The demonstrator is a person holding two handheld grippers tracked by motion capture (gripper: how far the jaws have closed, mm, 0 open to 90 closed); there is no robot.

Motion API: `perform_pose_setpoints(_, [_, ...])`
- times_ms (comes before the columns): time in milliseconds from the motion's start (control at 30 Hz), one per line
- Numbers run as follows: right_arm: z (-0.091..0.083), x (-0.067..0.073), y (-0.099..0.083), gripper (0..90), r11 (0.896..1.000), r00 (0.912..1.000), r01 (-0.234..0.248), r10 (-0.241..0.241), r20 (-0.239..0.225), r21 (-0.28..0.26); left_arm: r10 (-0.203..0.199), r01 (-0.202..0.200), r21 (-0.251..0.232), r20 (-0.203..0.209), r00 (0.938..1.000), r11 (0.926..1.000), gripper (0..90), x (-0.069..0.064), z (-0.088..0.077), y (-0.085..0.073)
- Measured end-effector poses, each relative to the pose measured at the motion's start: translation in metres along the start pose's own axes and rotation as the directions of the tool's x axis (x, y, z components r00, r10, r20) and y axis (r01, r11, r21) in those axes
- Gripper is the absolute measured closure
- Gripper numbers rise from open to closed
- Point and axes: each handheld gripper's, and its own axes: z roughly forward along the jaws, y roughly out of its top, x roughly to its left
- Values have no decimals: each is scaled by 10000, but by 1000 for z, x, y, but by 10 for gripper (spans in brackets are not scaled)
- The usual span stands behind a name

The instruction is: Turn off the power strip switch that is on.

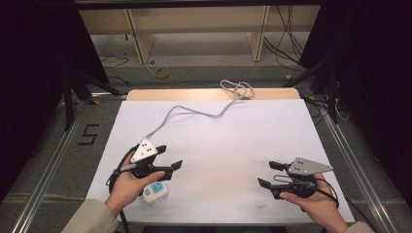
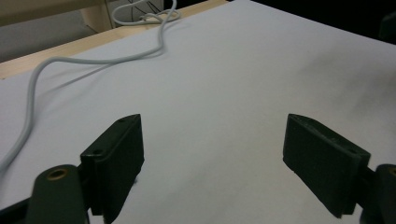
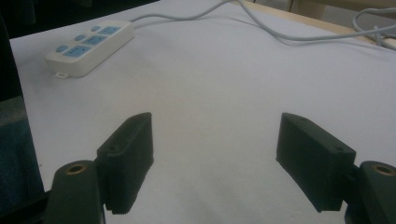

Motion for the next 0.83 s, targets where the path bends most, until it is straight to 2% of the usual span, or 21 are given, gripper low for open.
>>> perform_pose_setpoints(100, [0,-1,0,277,10000,10000,6,-6,0,4,304,-305,37,233,9993,9995,193,-10,2,-4])
perform_pose_setpoints(167, [0,-1,0,276,10000,10000,13,-13,-16,7,666,-672,146,390,9970,9976,189,-17,2,-6])
perform_pose_setpoints(367, [1,-1,0,275,10000,10000,56,-56,-13,26,894,-922,392,690,9936,9950,188,-30,4,-14])
perform_pose_setpoints(533, [0,-1,0,273,10000,10000,63,-63,-32,54,1224,-1265,699,602,9907,9895,191,-32,7,-16])
perform_pose_setpoints(633, [1,-2,0,272,10000,10000,39,-39,-19,23,1149,-1190,777,550,9918,9898,192,-31,8,-17])
perform_pose_setpoints(833, [0,-2,0,271,10000,10000,13,-13,-14,10,1253,-1298,881,553,9906,9876,200,-32,9,-16])
